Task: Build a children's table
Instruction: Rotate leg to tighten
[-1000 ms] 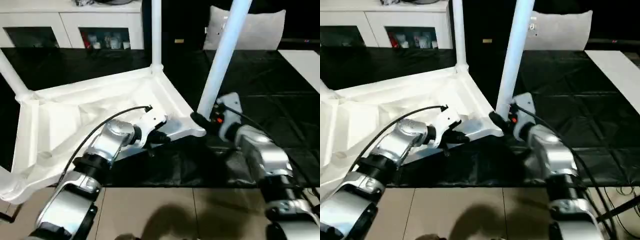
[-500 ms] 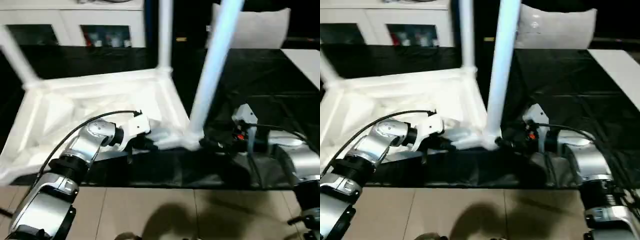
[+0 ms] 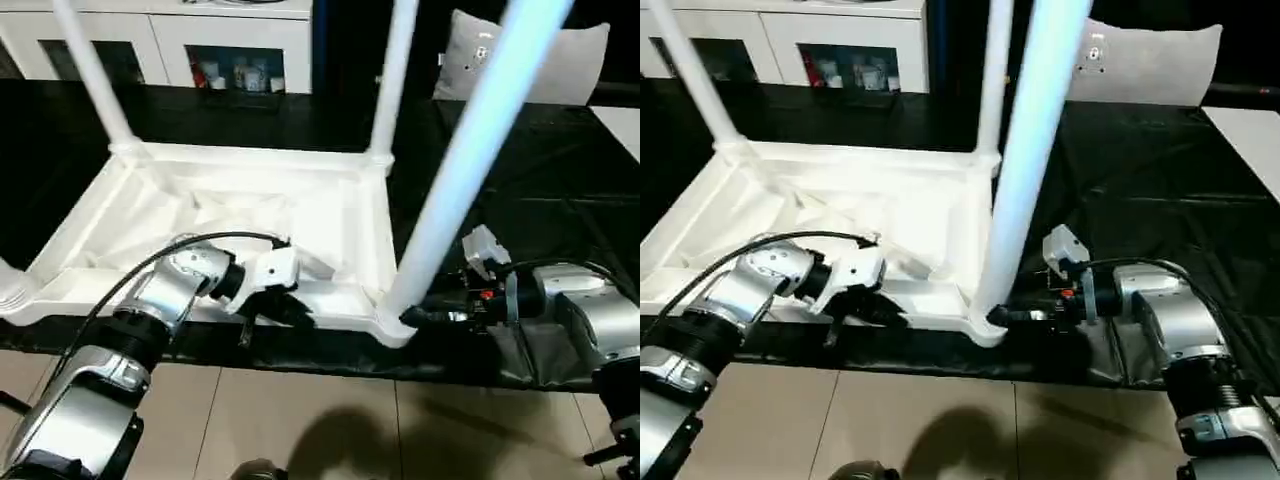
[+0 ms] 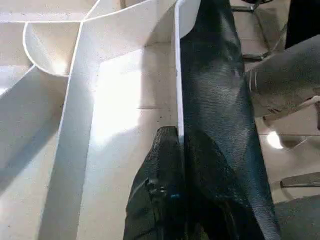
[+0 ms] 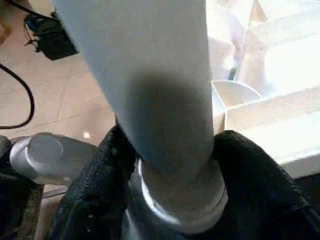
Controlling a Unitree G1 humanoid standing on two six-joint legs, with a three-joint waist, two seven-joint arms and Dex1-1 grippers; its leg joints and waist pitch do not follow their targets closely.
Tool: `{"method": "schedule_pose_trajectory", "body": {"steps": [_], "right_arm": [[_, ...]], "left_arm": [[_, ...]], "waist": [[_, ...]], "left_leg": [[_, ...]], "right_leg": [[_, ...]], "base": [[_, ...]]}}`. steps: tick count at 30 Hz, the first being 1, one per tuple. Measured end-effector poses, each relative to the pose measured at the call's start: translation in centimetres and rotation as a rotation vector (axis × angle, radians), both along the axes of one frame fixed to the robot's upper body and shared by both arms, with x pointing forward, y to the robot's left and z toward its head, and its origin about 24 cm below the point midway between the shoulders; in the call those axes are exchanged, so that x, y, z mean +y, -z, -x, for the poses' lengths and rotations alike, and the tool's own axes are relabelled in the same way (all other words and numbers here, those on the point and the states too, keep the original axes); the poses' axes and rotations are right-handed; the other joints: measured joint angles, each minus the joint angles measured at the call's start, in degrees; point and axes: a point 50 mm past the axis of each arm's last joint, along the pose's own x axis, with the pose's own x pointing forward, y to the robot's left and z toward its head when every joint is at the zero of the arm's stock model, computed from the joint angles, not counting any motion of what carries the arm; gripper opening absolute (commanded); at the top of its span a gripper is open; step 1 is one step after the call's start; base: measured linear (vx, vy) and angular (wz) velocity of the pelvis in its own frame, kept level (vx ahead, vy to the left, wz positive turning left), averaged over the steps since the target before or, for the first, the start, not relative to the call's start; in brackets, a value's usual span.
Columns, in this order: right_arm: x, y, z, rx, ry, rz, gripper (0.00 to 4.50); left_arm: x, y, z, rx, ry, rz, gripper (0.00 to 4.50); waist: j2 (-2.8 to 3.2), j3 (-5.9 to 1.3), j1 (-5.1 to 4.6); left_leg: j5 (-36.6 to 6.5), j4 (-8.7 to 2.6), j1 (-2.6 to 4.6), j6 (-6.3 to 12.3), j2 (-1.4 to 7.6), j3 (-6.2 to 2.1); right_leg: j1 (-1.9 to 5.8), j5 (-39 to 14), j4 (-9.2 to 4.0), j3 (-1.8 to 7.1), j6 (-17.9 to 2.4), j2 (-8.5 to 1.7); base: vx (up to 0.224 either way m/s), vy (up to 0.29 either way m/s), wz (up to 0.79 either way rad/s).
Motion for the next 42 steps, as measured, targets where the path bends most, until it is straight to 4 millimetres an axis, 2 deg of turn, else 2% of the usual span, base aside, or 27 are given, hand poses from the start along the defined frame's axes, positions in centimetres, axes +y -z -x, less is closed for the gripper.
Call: {"method": "schedule_pose_trajectory", "body": {"steps": [1, 2, 3, 7, 12, 16, 18, 24, 26, 28, 29, 30, 32, 36, 37, 40, 42], "right_arm": [[0.0, 0.0, 0.0, 0.0, -0.003, 0.0, 2.51], [0.0, -0.1, -0.1, -0.001, -0.003, 0.0, 2.24], [0.0, -0.1, -0.1, -0.001, -0.003, 0.0, 2.16], [0.0, -0.1, -0.1, 0.003, -0.003, -0.003, 2.01], [0.0, -0.1, 0.1, 0.026, 0.009, -0.011, 1.98], [0.2, 0.3, 0.5, 0.029, 0.1, -0.031, 1.97], [0.5, 0.5, 0.1, 0.029, 0.178, -0.041, 1.97], [2.3, 0.9, -2.6, -0.024, 0.602, -0.023, 1.97], [3.4, 1.0, -3.5, -0.036, 0.745, -0.018, 1.97], [3.7, 0.9, -4.0, -0.039, 0.822, -0.015, 1.97], [3.7, 0.9, -4.1, -0.037, 0.851, -0.026, 2.31], [3.8, 1.0, -4.2, -0.04, 0.877, -0.032, 2.31], [3.9, 1.0, -4.3, -0.049, 0.901, -0.041, 2.67], [4.1, 1.0, -4.3, -0.05, 0.919, -0.07, 2.85], [4.0, 1.0, -4.3, -0.053, 0.918, -0.072, 3.17], [3.2, 0.8, -4.0, -0.06, 0.86, -0.073, 3.25], [2.4, 0.7, -3.6, -0.085, 0.798, -0.046, 3.54]], "left_arm": [[0.0, 0.0, 0.0, -0.002, 0.003, 0.0, 0.0], [0.0, 0.0, 0.0, -0.003, 0.005, 0.001, 0.0], [-0.1, 0.0, 0.0, -0.003, 0.006, 0.001, 0.0], [0.0, 0.0, 0.0, -0.001, 0.007, 0.002, 0.0], [-0.1, 0.0, 0.0, 0.023, -0.014, 0.012, 0.0], [-0.6, 0.3, -0.2, 0.058, -0.087, 0.03, 0.0], [-0.7, 0.4, -0.4, 0.066, -0.152, 0.041, 0.0], [-2.6, 1.0, -1.7, 0.082, -0.427, 0.088, 0.0], [-3.5, 1.0, -2.3, 0.072, -0.512, 0.097, 0.0], [-4.3, 1.0, -2.5, 0.065, -0.551, 0.103, 0.0], [-4.7, 1.0, -2.5, 0.059, -0.563, 0.102, 0.0], [-4.9, 0.9, -2.6, 0.054, -0.573, 0.103, 0.0], [-5.2, 0.9, -2.7, 0.046, -0.581, 0.104, 0.0], [-5.4, 0.9, -2.7, 0.033, -0.587, 0.105, 0.0], [-5.4, 0.8, -2.7, 0.028, -0.583, 0.104, 0.0], [-5.2, 0.8, -2.7, 0.006, -0.568, 0.094, 0.0], [-4.8, 0.7, -2.8, -0.006, -0.556, 0.087, 0.0]], "waist": [[-0.01, 0.0, 0.13], [-0.01, -0.01, 0.2], [-0.01, -0.01, 0.23], [-0.02, -0.01, 0.24], [-0.02, -0.01, 0.37], [-0.01, -0.02, 0.42], [-0.02, -0.02, 0.06], [-0.09, 0.03, -3.19], [-0.08, 0.02, -3.66], [-0.05, 0.01, -3.63], [-0.05, 0.0, -3.58], [-0.04, 0.0, -3.59], [0.04, -0.05, -3.56], [0.09, -0.08, -3.59], [0.09, -0.07, -3.57], [0.11, -0.04, -3.46], [0.08, -0.03, -3.49]], "left_leg": [[0.0, 0.0, 0.0, 0.0, 0.0, 0.0], [0.0, -0.01, 0.0, 0.0, 0.0, 0.0], [0.0, -0.01, -0.01, 0.0, 0.0, 0.0], [0.0, -0.01, -0.02, 0.01, 0.0, 0.01], [-0.01, -0.02, -0.03, 0.01, 0.0, 0.01], [0.0, 0.0, 0.06, 0.0, 0.01, 0.01], [0.06, 0.01, 0.12, -0.07, 0.01, 0.01], [0.0, -0.16, 1.01, -0.57, -0.02, 0.04], [0.08, -0.31, 1.15, -0.68, -0.04, 0.04], [0.1, -0.44, 1.15, -0.67, -0.07, 0.04], [0.1, -0.45, 1.14, -0.66, -0.07, 0.04], [0.09, -0.46, 1.13, -0.64, -0.07, 0.04], [0.23, -0.54, 1.11, -0.27, -0.08, 0.04], [0.21, -0.63, 1.08, -0.24, -0.08, 0.05], [0.21, -0.63, 1.07, -0.24, -0.08, 0.05], [0.21, -0.63, 1.01, -0.23, -0.09, 0.06], [0.2, -0.64, 1.0, -0.23, -0.09, 0.06]], "right_leg": [[0.0, 0.05, 0.01, 0.0, -0.09, 0.0], [-0.01, 0.14, 0.02, 0.0, -0.24, 0.0], [-0.01, 0.14, 0.02, 0.0, -0.24, 0.0], [-0.04, 0.13, 0.02, 0.0, -0.22, 0.0], [-0.03, 0.12, 0.02, 0.0, -0.21, 0.0], [0.03, 0.12, 0.04, 0.0, -0.2, 0.0], [0.08, 0.08, 0.02, 0.0, 0.0, 0.0], [0.81, 0.13, -0.25, 0.02, 0.04, 0.0], [0.91, 0.13, -0.32, 0.02, 0.04, 0.0], [0.95, 0.15, -0.43, 0.02, 0.07, 0.0], [0.96, 0.15, -0.45, 0.02, 0.08, 0.0], [0.96, 0.15, -0.47, 0.02, 0.08, 0.0], [0.97, 0.17, -0.55, 0.02, 0.07, 0.0], [0.92, 0.17, -0.55, 0.02, 0.08, 0.0], [0.91, 0.17, -0.56, 0.02, 0.07, 0.0], [0.88, 0.17, -0.61, 0.02, 0.07, 0.0], [0.87, 0.17, -0.63, 0.02, 0.08, 0.0]], "base": [[0.0, 0.0, 0.0], [0.0, 0.0, 0.0], [0.0, 0.0, 0.0], [0.0, 0.0, 0.0], [0.0, 0.0, 0.0], [0.0, 0.0, 0.0], [0.0, 0.0, 0.0], [0.0, 0.0, 0.0], [0.0, 0.0, 0.0], [0.0, 0.0, 0.0], [0.0, 0.0, 0.0], [0.0, 0.0, 0.0], [0.0, 0.0, 0.0], [0.0, 0.0, 0.0], [0.0, 0.0, 0.0], [0.0, 0.0, 0.0], [0.0, 0.0, 0.0]]}}
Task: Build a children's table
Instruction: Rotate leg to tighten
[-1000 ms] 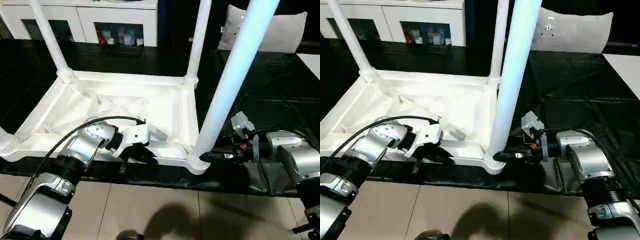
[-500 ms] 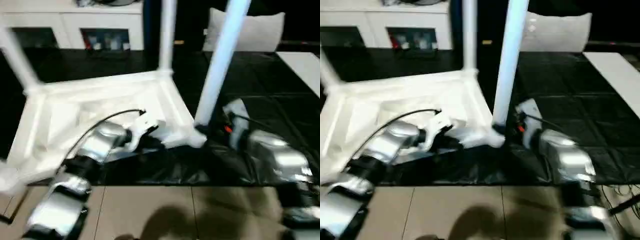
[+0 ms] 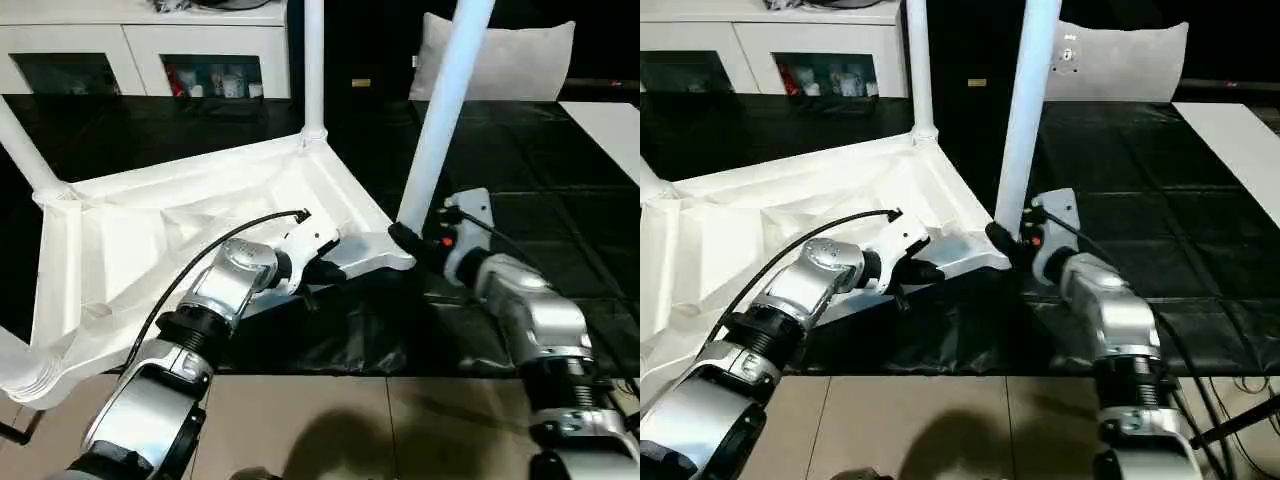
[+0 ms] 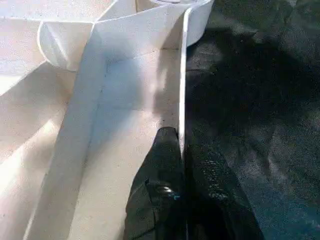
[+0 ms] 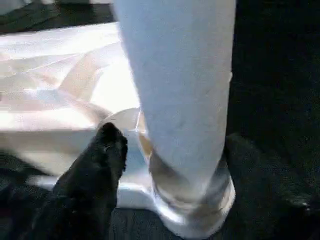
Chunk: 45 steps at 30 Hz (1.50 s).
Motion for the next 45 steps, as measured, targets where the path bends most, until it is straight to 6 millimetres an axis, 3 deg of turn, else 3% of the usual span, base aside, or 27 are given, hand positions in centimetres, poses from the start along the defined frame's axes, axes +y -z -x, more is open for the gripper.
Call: {"method": "schedule_pose_trajectory", "body": {"steps": [6, 12, 20, 24, 32, 41, 45], "right_arm": [[-1.8, 0.4, 1.8, -0.001, -0.249, 0.104, 3.72], [-3.7, -1.4, 2.8, -0.054, -0.481, 0.173, 3.72], [-3.1, -1.3, 3.3, -0.027, -0.663, 0.112, 3.72], [-2.5, -0.9, 3.9, 0.027, -0.756, 0.062, 3.36], [-2.5, -0.9, 4.0, 0.04, -0.784, 0.05, 3.29], [-1.9, -0.6, 4.0, 0.09, -0.816, 0.01, 2.47], [-1.7, -0.2, 4.6, 0.114, -0.754, -0.027, 2.2]], "left_arm": [[1.9, -0.3, 0.2, -0.028, 0.091, -0.022, 0.0], [4.3, -0.4, 1.4, -0.037, 0.284, -0.061, 0.0], [5.0, -0.6, 2.3, -0.009, 0.472, -0.099, 0.0], [5.1, -0.6, 2.7, 0.001, 0.521, -0.107, 0.0], [5.0, -0.6, 2.9, 0.005, 0.546, -0.105, 0.0], [4.9, -0.6, 3.0, 0.025, 0.557, -0.076, 0.0], [4.6, -0.3, 3.0, 0.057, 0.526, -0.055, 0.0]], "waist": [[-0.04, 0.1, -0.9], [-0.05, 0.09, 0.43], [-0.12, 0.08, 2.42], [-0.13, 0.09, 2.69], [-0.14, 0.08, 2.95], [-0.2, 0.06, 3.46], [-0.2, 0.02, 3.71]], "left_leg": [[0.01, -0.06, -0.66, 0.01, 0.07, 0.0], [-0.12, 0.11, -0.78, 0.22, 0.13, -0.01], [-0.18, 0.29, -0.86, 0.3, 0.12, 0.03], [-0.18, 0.3, -0.85, 0.3, 0.12, 0.03], [-0.18, 0.32, -0.86, 0.3, 0.12, 0.03], [-0.18, 0.33, -0.85, 0.3, 0.12, 0.03], [-0.17, 0.32, -0.75, 0.29, 0.13, 0.03]], "right_leg": [[-0.4, -0.01, 0.0, -0.01, -0.01, 0.12], [-0.61, 0.1, 0.0, -0.03, -0.26, 0.13], [-0.64, 0.14, 0.01, -0.03, -0.31, 0.07], [-0.64, 0.14, 0.05, -0.03, -0.31, 0.07], [-0.64, 0.15, 0.05, -0.03, -0.31, 0.07], [-0.64, 0.14, 0.06, -0.03, -0.3, 0.06], [-0.58, 0.14, 0.09, -0.03, -0.3, 0.06]], "base": [[0.0, 0.0, 0.0], [0.0, 0.0, 0.0], [0.0, 0.0, 0.0], [0.0, 0.0, 0.0], [0.0, 0.0, 0.0], [0.0, 0.0, 0.0], [0.0, 0.0, 0.0]]}}
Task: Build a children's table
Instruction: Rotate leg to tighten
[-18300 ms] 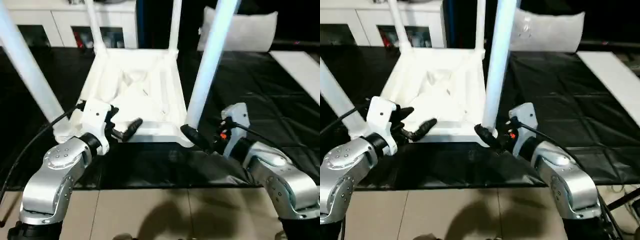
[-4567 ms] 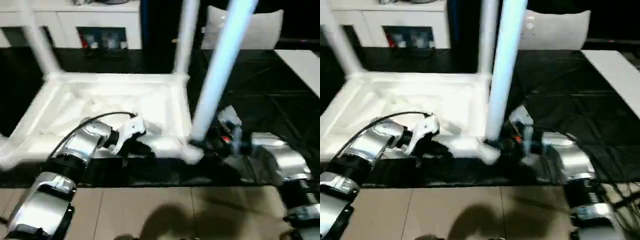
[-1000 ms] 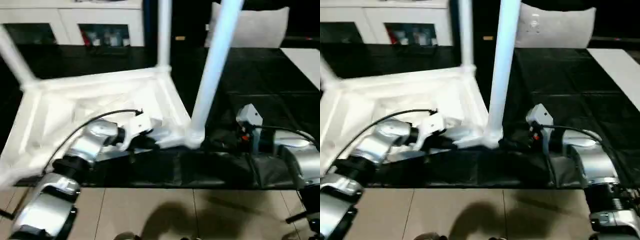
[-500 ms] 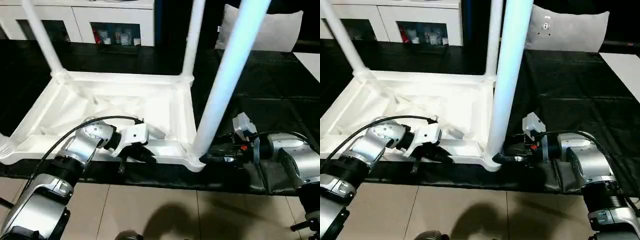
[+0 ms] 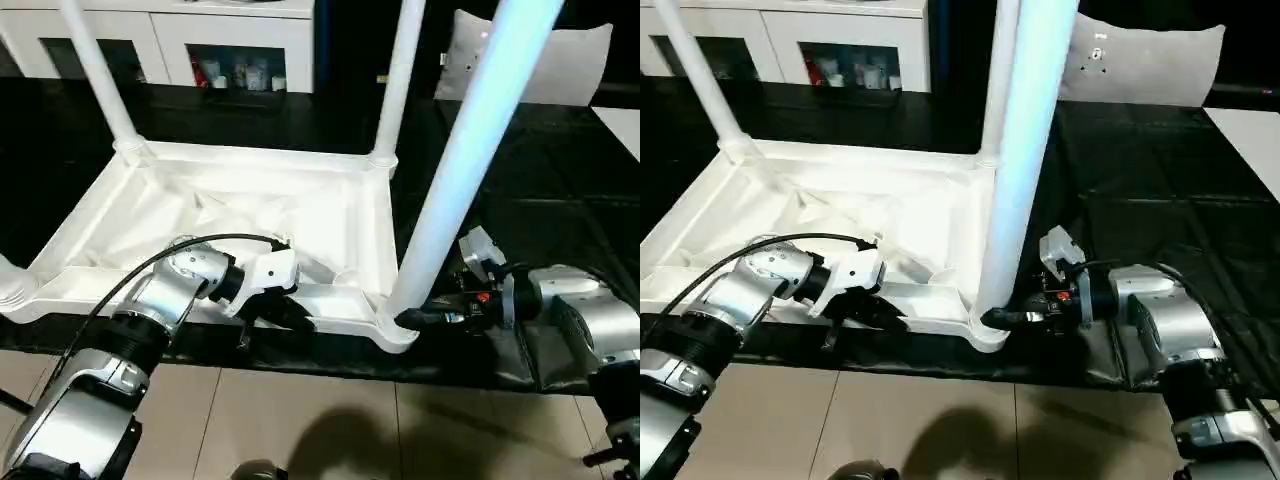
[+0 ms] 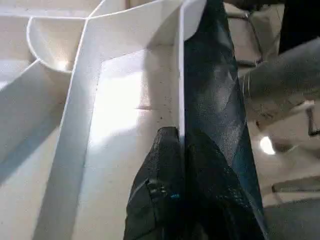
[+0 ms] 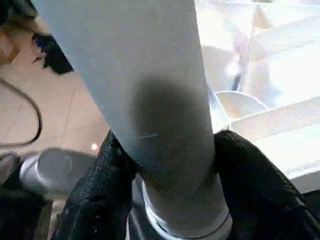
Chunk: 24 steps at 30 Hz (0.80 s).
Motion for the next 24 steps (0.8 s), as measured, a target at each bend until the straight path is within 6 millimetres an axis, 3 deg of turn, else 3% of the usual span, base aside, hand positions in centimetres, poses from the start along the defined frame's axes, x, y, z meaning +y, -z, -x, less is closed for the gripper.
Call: {"method": "schedule_pose_trajectory", "body": {"steps": [6, 10, 15, 18, 20, 24], "right_arm": [[0.5, 0.3, -0.4, -0.02, 0.176, 0.028, 2.07], [0.9, 0.8, -2.3, -0.035, 0.47, 0.03, 2.0], [2.8, 0.9, -4.9, -0.032, 0.836, 0.011, 2.0], [3.1, 0.8, -5.8, -0.032, 0.963, -0.007, 2.0], [3.4, 0.8, -6.2, -0.042, 0.99, -0.035, 2.54], [3.8, 0.6, -6.3, -0.054, 0.991, -0.076, 2.84]], "left_arm": [[-0.6, 0.6, -0.5, 0.049, -0.145, 0.016, 0.0], [-2.4, 0.9, -1.2, 0.036, -0.301, 0.038, 0.0], [-4.9, 0.9, -2.6, 0.029, -0.527, 0.07, 0.0], [-6.3, 0.8, -2.8, 0.025, -0.594, 0.085, 0.0], [-6.5, 0.7, -2.9, 0.013, -0.614, 0.091, 0.0], [-6.4, 0.5, -3.0, -0.001, -0.616, 0.097, 0.0]], "waist": [[-0.01, -0.01, -0.82], [0.02, -0.01, -3.12], [0.12, -0.05, -4.47], [0.27, -0.13, -4.56], [0.4, -0.21, -4.46], [0.6, -0.34, -4.21]], "left_leg": [[-0.07, -0.09, 1.03, -0.53, 0.0, 0.02], [-0.04, -0.14, 1.47, -0.57, -0.02, 0.03], [-0.04, -0.13, 1.45, -0.57, -0.04, 0.09], [-0.09, -0.25, 1.39, -0.5, -0.1, 0.11], [-0.04, -0.51, 1.28, -0.38, -0.1, 0.12], [0.09, -0.78, 0.83, -0.18, -0.09, 0.12]], "right_leg": [[0.91, -0.14, -0.18, 0.0, 0.33, 0.0], [1.46, -0.16, -0.68, -0.04, 0.39, -0.01], [1.4, -0.13, -0.66, -0.01, 0.39, -0.06], [1.33, 0.04, -0.62, 0.04, 0.44, -0.08], [1.18, 0.03, -0.53, 0.04, 0.42, -0.07], [0.71, -0.03, -0.4, 0.03, 0.05, -0.05]], "base": [[0.0, 0.0, 0.0], [0.0, 0.0, 0.0], [0.0, 0.0, 0.0], [0.0, 0.0, 0.0], [0.0, 0.0, 0.0], [0.0, 0.0, 0.0]]}}
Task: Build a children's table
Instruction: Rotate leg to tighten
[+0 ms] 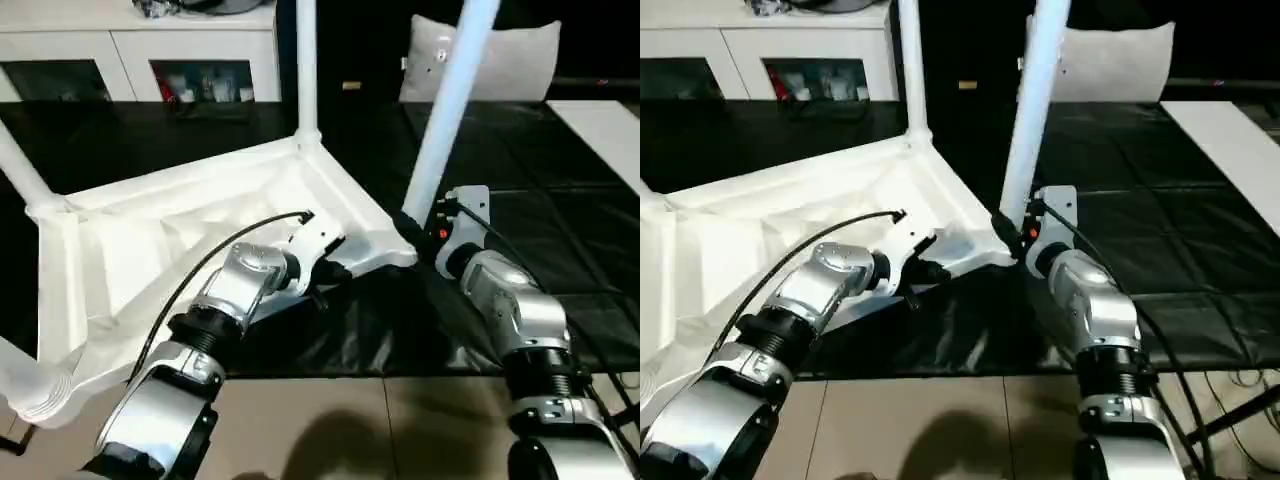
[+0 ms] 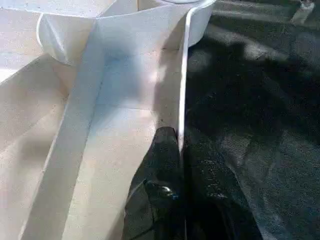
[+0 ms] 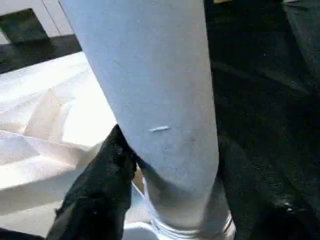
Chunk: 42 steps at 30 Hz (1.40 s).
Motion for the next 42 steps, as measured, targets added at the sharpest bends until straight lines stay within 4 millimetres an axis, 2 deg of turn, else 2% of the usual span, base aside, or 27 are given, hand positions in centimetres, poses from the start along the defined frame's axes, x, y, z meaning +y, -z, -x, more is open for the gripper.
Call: {"method": "schedule_pose_trajectory", "body": {"steps": [4, 6, 12, 17, 22, 24, 27, 29, 31, 34, 35, 39, 40, 42], "right_arm": [[-0.3, -0.2, 0.3, -0.012, -0.038, 0.008, 3.13], [-0.7, -0.1, 0.5, -0.002, -0.077, 0.023, 3.49], [-2.9, 0.9, 2.0, 0.058, -0.251, 0.095, 3.98], [-5.6, -0.7, 2.9, -0.008, -0.455, 0.229, 3.98], [-5.2, -1.4, 3.8, -0.035, -0.682, 0.266, 3.98], [-5.0, -1.4, 4.1, -0.035, -0.75, 0.257, 3.71], [-4.8, -1.4, 4.6, -0.02, -0.858, 0.238, 3.6], [-4.6, -1.4, 4.9, -0.016, -0.915, 0.211, 3.22], [-4.3, -1.3, 5.1, -0.007, -0.958, 0.186, 3.15], [-4.0, -1.0, 5.4, 0.02, -1.012, 0.161, 3.05], [-3.9, -1.0, 5.5, 0.024, -1.021, 0.155, 2.8], [-4.0, -0.9, 5.7, 0.047, -1.054, 0.13, 2.61], [-4.0, -1.0, 5.8, 0.052, -1.056, 0.127, 2.37], [-4.1, -1.0, 5.8, 0.053, -1.058, 0.125, 2.29]], "left_arm": [[0.1, -0.2, 0.0, -0.028, 0.024, -0.012, 0.0], [0.4, -0.2, 0.0, -0.041, 0.032, -0.015, 0.0], [2.5, -0.2, 0.1, -0.069, 0.084, -0.031, 0.0], [4.7, -0.4, 1.0, -0.081, 0.253, -0.065, 0.0], [5.6, -0.4, 1.7, -0.081, 0.391, -0.1, 0.0], [5.9, -0.5, 2.0, -0.077, 0.44, -0.112, 0.0], [6.4, -0.6, 2.4, -0.059, 0.515, -0.13, 0.0], [6.4, -0.6, 2.8, -0.049, 0.564, -0.141, 0.0], [6.4, -0.6, 3.1, -0.038, 0.606, -0.14, 0.0], [6.4, -0.6, 3.4, -0.029, 0.641, -0.141, 0.0], [6.3, -0.6, 3.4, -0.026, 0.648, -0.141, 0.0], [6.3, -0.6, 3.5, -0.027, 0.656, -0.142, 0.0], [6.3, -0.6, 3.5, -0.027, 0.656, -0.142, 0.0], [6.3, -0.6, 3.5, -0.026, 0.658, -0.141, 0.0]], "waist": [[0.02, -0.01, -0.04], [0.02, 0.0, -0.1], [0.17, 0.09, -0.3], [0.09, 0.14, 0.27], [0.05, 0.16, 1.17], [-0.04, 0.18, 1.73], [-0.15, 0.16, 2.4], [-0.24, 0.16, 2.82], [-0.28, 0.16, 3.14], [-0.33, 0.17, 3.23], [-0.33, 0.17, 3.22], [-0.37, 0.18, 3.2], [-0.39, 0.18, 3.19], [-0.4, 0.17, 3.19]], "left_leg": [[0.0, 0.08, -0.17, 0.01, 0.0, 0.0], [0.0, 0.08, -0.16, 0.01, 0.0, 0.01], [0.01, 0.08, -0.2, 0.01, 0.03, 0.01], [-0.08, 0.12, -0.39, 0.12, 0.04, 0.01], [-0.11, 0.21, -0.5, 0.19, 0.06, 0.01], [-0.11, 0.24, -0.52, 0.19, 0.07, 0.01], [-0.13, 0.34, -0.55, 0.21, 0.07, 0.01], [-0.13, 0.38, -0.56, 0.21, 0.08, 0.01], [-0.13, 0.42, -0.57, 0.21, 0.07, 0.01], [-0.13, 0.5, -0.6, 0.21, 0.08, 0.01], [-0.13, 0.52, -0.6, 0.21, 0.08, 0.01], [-0.13, 0.6, -0.64, 0.2, 0.09, 0.01], [-0.13, 0.6, -0.65, 0.2, 0.09, 0.01], [-0.13, 0.6, -0.65, 0.2, 0.09, 0.01]], "right_leg": [[-0.35, 0.04, 0.04, 0.0, -0.06, 0.0], [-0.34, 0.05, 0.03, 0.0, -0.07, 0.0], [-0.42, -0.1, 0.03, 0.0, 0.21, 0.05], [-0.49, -0.12, -0.01, 0.0, 0.23, 0.05], [-0.53, -0.04, -0.01, -0.03, 0.07, 0.04], [-0.53, -0.03, -0.01, -0.04, 0.07, 0.04], [-0.53, -0.01, -0.01, -0.04, 0.04, 0.03], [-0.53, 0.0, 0.0, -0.04, 0.02, 0.02], [-0.52, 0.02, 0.02, -0.04, 0.01, 0.01], [-0.52, 0.08, 0.03, -0.04, 0.01, 0.0], [-0.52, 0.09, 0.03, -0.04, 0.01, 0.0], [-0.52, 0.15, 0.03, -0.04, 0.04, 0.0], [-0.52, 0.15, 0.02, -0.04, 0.05, 0.0], [-0.52, 0.15, 0.02, -0.04, 0.05, 0.0]], "base": [[0.0, 0.0, 0.0], [0.0, 0.0, 0.0], [0.0, 0.0, 0.0], [0.0, 0.0, 0.0], [0.0, 0.0, 0.0], [0.0, 0.0, 0.0], [0.0, 0.0, 0.0], [0.0, 0.0, 0.0], [0.0, 0.0, 0.0], [0.0, 0.0, 0.0], [0.0, 0.0, 0.0], [0.0, 0.0, 0.0], [0.0, 0.0, 0.0], [0.0, 0.0, 0.0]]}}
